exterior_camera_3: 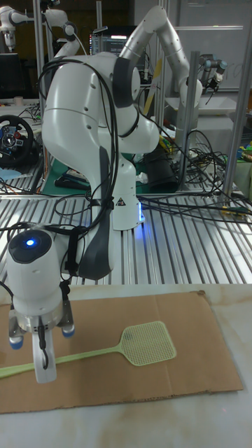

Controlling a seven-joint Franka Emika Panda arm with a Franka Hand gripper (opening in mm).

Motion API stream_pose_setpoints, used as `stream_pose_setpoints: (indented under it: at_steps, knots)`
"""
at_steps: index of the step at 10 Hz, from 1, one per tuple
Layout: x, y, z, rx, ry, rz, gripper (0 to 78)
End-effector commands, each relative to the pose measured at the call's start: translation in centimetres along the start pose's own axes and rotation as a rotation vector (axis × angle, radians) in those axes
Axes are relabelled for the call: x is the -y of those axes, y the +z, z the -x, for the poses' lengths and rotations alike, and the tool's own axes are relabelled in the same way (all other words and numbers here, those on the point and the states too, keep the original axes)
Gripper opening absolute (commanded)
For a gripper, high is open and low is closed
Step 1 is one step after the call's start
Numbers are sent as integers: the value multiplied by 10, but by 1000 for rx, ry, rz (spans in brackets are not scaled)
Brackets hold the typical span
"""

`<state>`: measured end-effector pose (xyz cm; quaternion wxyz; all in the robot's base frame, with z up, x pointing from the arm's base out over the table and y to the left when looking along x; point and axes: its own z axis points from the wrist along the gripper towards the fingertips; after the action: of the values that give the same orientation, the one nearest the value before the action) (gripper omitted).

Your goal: Swat with a flyswatter

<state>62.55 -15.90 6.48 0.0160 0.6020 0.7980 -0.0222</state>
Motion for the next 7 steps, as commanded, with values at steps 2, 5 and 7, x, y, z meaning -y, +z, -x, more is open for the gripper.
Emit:
stream_pose_setpoints:
  at_steps: [2,5,7]
  knots:
    - [-1,-1,1,4,2,-4,12]
    - [-1,-1,1,4,2,-4,12]
    - [-3,-34,1,54,-31,-10,12]
